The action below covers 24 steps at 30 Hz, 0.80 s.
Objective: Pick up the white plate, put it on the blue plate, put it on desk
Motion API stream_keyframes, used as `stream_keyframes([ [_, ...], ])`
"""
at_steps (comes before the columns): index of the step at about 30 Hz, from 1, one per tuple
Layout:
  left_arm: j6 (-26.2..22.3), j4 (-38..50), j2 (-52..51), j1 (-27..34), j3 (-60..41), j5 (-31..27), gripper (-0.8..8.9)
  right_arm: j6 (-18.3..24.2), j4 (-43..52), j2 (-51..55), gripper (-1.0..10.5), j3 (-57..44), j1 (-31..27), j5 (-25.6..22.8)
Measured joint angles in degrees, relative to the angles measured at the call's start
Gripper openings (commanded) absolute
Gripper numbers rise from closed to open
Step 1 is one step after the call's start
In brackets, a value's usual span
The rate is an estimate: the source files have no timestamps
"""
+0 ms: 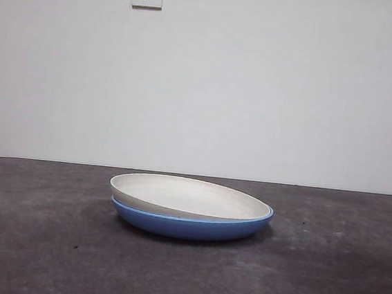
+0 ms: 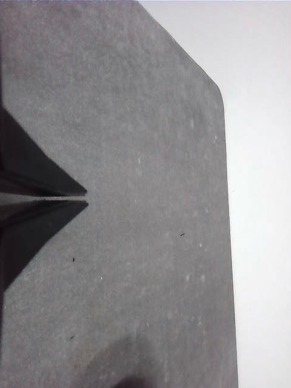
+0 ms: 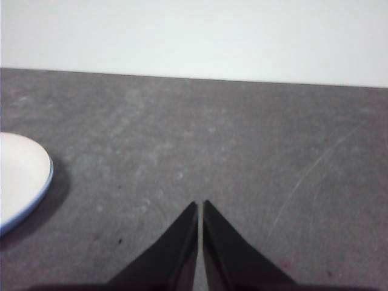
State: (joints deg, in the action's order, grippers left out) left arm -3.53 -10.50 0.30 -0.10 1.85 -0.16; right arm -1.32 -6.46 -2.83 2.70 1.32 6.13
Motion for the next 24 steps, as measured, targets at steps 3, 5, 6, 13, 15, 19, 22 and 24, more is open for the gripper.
stream_keyframes([
  [3, 0.0, 0.0, 0.0, 0.0, 0.0, 0.0, 0.11, -0.3, 0.1, 1.2, 0.1, -1.4, 0.0, 0.0],
  [5, 0.0, 0.0, 0.0, 0.0, 0.0, 0.0, 0.11, -0.6, -1.1, 1.9, 0.1, -1.8, 0.0, -0.1],
  [6, 0.0, 0.0, 0.0, 0.0, 0.0, 0.0, 0.11, -0.6, -1.7, 2.1, 0.1, -1.8, 0.0, -0.1],
  [13, 0.0, 0.0, 0.0, 0.0, 0.0, 0.0, 0.11, -0.7, -3.0, 2.4, 0.1, -1.8, 0.0, -0.3],
  [15, 0.0, 0.0, 0.0, 0.0, 0.0, 0.0, 0.11, -0.7, -3.0, 2.4, 0.1, -1.8, 0.0, -0.3],
  [19, 0.0, 0.0, 0.0, 0.0, 0.0, 0.0, 0.11, -0.7, -2.8, 2.4, 0.1, -1.8, 0.0, -0.2],
  [22, 0.0, 0.0, 0.0, 0.0, 0.0, 0.0, 0.11, -0.7, -2.8, 2.4, 0.1, -1.8, 0.0, -0.2],
  [24, 0.0, 0.0, 0.0, 0.0, 0.0, 0.0, 0.11, -0.7, -2.8, 2.4, 0.1, -1.8, 0.0, -0.2],
])
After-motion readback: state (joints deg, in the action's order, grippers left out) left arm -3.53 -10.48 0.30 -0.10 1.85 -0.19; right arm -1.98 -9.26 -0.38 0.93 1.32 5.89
